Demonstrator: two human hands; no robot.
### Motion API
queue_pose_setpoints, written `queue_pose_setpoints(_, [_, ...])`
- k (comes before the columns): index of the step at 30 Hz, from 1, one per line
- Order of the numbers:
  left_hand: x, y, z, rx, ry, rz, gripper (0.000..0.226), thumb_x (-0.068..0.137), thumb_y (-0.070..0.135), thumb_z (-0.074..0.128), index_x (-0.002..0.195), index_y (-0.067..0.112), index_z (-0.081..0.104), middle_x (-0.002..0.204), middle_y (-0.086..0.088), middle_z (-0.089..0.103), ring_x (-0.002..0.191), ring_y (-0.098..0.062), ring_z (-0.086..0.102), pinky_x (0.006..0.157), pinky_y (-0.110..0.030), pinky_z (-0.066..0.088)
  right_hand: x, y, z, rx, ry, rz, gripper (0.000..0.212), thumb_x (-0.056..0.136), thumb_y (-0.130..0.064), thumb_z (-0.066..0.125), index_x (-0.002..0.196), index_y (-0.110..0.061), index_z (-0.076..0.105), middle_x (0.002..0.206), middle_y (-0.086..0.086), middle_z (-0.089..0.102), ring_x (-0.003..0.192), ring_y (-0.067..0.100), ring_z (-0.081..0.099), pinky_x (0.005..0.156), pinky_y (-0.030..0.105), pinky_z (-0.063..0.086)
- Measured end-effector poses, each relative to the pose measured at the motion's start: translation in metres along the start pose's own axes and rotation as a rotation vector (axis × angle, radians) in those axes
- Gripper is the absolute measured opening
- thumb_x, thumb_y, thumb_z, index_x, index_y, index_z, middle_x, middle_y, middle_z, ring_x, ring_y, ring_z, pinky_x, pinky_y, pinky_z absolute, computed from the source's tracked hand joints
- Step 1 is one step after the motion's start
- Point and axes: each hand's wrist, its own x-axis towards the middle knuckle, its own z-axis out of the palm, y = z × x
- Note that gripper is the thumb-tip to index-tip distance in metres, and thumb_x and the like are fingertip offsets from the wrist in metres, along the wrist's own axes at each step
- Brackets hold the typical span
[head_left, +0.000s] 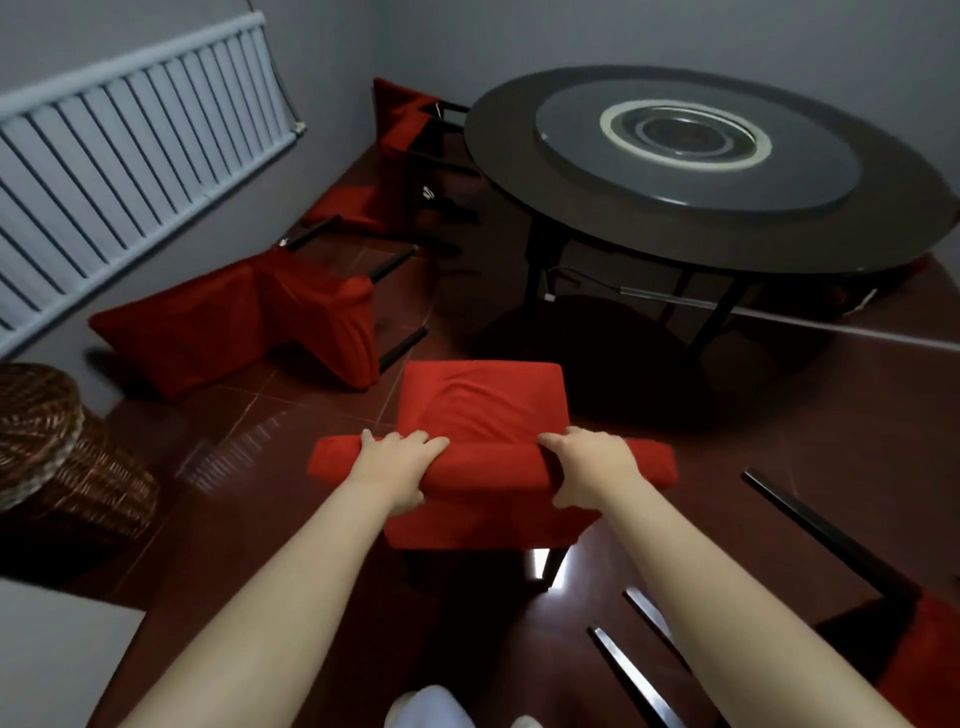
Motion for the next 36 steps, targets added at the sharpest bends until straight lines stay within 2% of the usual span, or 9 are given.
queue_pose_setpoints(5, [0.054, -0.022, -0.05, -0.094, -0.055, -0.014, 0.092, 0.077, 0.03, 0.078, 0.15, 0.032, 0.022, 0.151, 0.001, 0.034, 0.143, -0.037, 0.021, 0.11, -0.068, 0.008, 0.053, 0.021, -0.049, -0.027, 0.054, -0.016, 0.094, 0.058, -0.048, 0.077, 0.141, -0.04, 0.034, 0.126, 0.0, 0.057, 0.11, 0.027, 0.058, 0.083, 0.035, 0.047])
queue_pose_setpoints(10, [0.114, -0.055, -0.099, -0.129, 0.004, 0.041, 0.09, 0.075, 0.033, 0.078, 0.148, 0.03, 0.026, 0.151, 0.0, 0.033, 0.146, -0.036, 0.009, 0.108, -0.07, 0.0, 0.107, 0.037, -0.087, 0.102, 0.146, -0.01, 0.109, 0.06, -0.045, 0.077, 0.146, -0.047, 0.01, 0.135, -0.002, 0.05, 0.119, 0.027, 0.051, 0.099, 0.045, 0.038])
queue_pose_setpoints(13, [0.146, -0.075, -0.118, -0.1, 0.085, 0.102, 0.088, 0.074, 0.039, 0.078, 0.145, 0.028, 0.028, 0.146, 0.0, 0.036, 0.146, -0.033, 0.014, 0.108, -0.07, 0.006, 0.137, 0.041, -0.1, 0.048, 0.236, 0.026, 0.105, 0.061, -0.055, 0.075, 0.147, -0.044, 0.015, 0.133, -0.004, 0.051, 0.119, 0.026, 0.05, 0.098, 0.045, 0.035])
queue_pose_setpoints(16, [0.174, -0.088, -0.129, -0.005, 0.194, 0.162, 0.085, 0.072, 0.046, 0.078, 0.14, 0.027, 0.031, 0.139, 0.001, 0.043, 0.14, -0.029, 0.029, 0.108, -0.067, 0.018, 0.168, 0.051, -0.117, -0.002, 0.238, 0.035, 0.091, 0.059, -0.066, 0.072, 0.138, -0.042, 0.033, 0.122, -0.006, 0.057, 0.111, 0.024, 0.056, 0.094, 0.042, 0.038])
queue_pose_setpoints(19, [0.2, -0.094, -0.148, 0.05, 0.252, 0.203, 0.081, 0.072, 0.045, 0.077, 0.138, 0.025, 0.034, 0.134, 0.001, 0.047, 0.132, -0.027, 0.04, 0.109, -0.065, 0.021, 0.19, 0.062, -0.134, 0.001, 0.244, 0.055, 0.081, 0.058, -0.07, 0.069, 0.129, -0.041, 0.043, 0.114, -0.007, 0.061, 0.103, 0.02, 0.06, 0.089, 0.038, 0.04])
queue_pose_setpoints(23, [0.236, -0.098, -0.176, 0.11, 0.245, 0.252, 0.078, 0.073, 0.046, 0.076, 0.137, 0.028, 0.034, 0.13, 0.001, 0.05, 0.12, -0.028, 0.051, 0.107, -0.062, 0.026, 0.206, 0.075, -0.14, 0.023, 0.282, 0.12, 0.077, 0.057, -0.072, 0.066, 0.125, -0.042, 0.045, 0.109, -0.01, 0.063, 0.098, 0.016, 0.062, 0.082, 0.034, 0.041])
queue_pose_setpoints(27, [0.271, -0.09, -0.204, 0.21, 0.322, 0.299, 0.076, 0.073, 0.048, 0.075, 0.135, 0.029, 0.034, 0.127, 0.0, 0.051, 0.114, -0.029, 0.053, 0.096, -0.051, 0.037, 0.215, 0.098, -0.153, 0.106, 0.249, 0.186, 0.078, 0.057, -0.071, 0.067, 0.127, -0.044, 0.044, 0.11, -0.012, 0.063, 0.1, 0.015, 0.061, 0.082, 0.034, 0.045])
queue_pose_setpoints(31, [0.311, -0.07, -0.228, 0.27, 0.423, 0.359, 0.076, 0.073, 0.05, 0.074, 0.134, 0.031, 0.033, 0.125, 0.001, 0.052, 0.112, -0.028, 0.052, 0.09, -0.045, 0.036, 0.225, 0.132, -0.162, 0.168, 0.246, 0.276, 0.078, 0.057, -0.071, 0.069, 0.126, -0.046, 0.045, 0.11, -0.014, 0.064, 0.099, 0.013, 0.062, 0.081, 0.035, 0.049])
queue_pose_setpoints(36, [0.359, -0.067, -0.261, 0.313, 0.413, 0.376, 0.084, 0.069, 0.06, 0.073, 0.137, 0.033, 0.032, 0.121, -0.003, 0.055, 0.111, -0.029, 0.054, 0.084, -0.041, 0.04, 0.256, 0.161, -0.176, 0.185, 0.287, 0.298, 0.078, 0.054, -0.072, 0.068, 0.125, -0.046, 0.046, 0.109, -0.012, 0.066, 0.099, 0.016, 0.063, 0.078, 0.033, 0.047])
